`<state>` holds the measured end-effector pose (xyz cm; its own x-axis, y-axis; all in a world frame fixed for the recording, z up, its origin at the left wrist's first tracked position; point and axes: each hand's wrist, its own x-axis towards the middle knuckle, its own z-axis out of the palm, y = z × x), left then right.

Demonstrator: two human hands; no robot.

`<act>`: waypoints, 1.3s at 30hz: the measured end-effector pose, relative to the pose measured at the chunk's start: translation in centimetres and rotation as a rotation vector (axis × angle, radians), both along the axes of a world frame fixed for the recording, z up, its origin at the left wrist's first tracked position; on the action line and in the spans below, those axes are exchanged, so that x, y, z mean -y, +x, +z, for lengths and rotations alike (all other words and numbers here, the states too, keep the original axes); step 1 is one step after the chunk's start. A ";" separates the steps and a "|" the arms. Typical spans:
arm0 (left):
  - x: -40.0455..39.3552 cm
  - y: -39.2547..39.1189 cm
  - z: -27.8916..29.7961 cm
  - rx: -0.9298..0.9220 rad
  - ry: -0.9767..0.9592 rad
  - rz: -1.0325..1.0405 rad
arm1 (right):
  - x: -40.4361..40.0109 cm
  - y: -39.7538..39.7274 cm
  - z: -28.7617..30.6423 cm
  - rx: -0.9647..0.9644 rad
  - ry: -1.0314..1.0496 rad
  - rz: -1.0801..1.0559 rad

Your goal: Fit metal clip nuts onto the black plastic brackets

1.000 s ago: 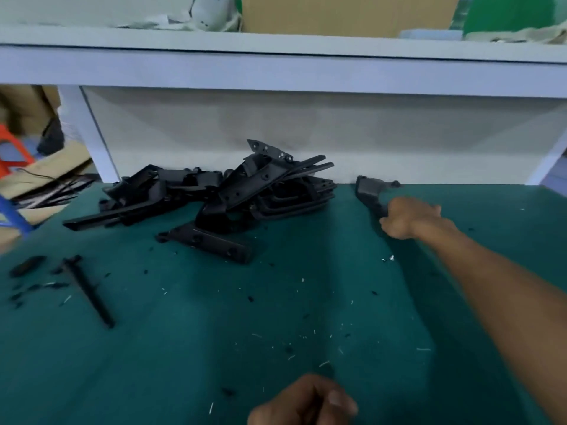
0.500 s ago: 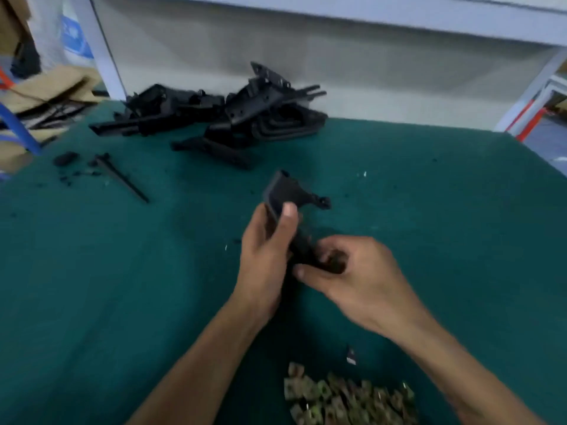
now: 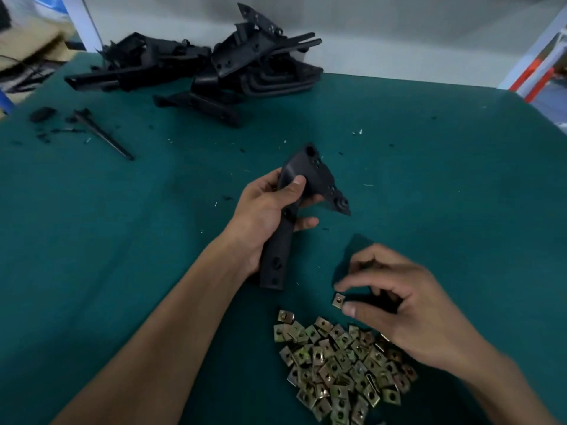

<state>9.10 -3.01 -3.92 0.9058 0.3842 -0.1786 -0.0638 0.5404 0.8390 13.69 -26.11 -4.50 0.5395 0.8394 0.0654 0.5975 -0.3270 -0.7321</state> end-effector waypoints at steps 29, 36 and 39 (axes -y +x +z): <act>-0.5 0.4 -1.2 0.122 0.181 -0.116 | -8.6 4.3 0.9 -1.040 0.822 -0.349; -0.2 0.3 -0.9 0.122 0.204 -0.089 | -8.2 4.6 1.0 -1.047 0.725 -0.282; 0.0 0.2 -0.9 0.100 0.268 -0.055 | -8.2 4.6 1.0 -1.093 0.671 -0.327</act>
<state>9.25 -2.98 -4.78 0.9347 0.3551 0.0141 -0.1303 0.3055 0.9432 18.30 -17.94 -3.53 0.7493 0.6372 -0.1805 -0.4363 0.2699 -0.8584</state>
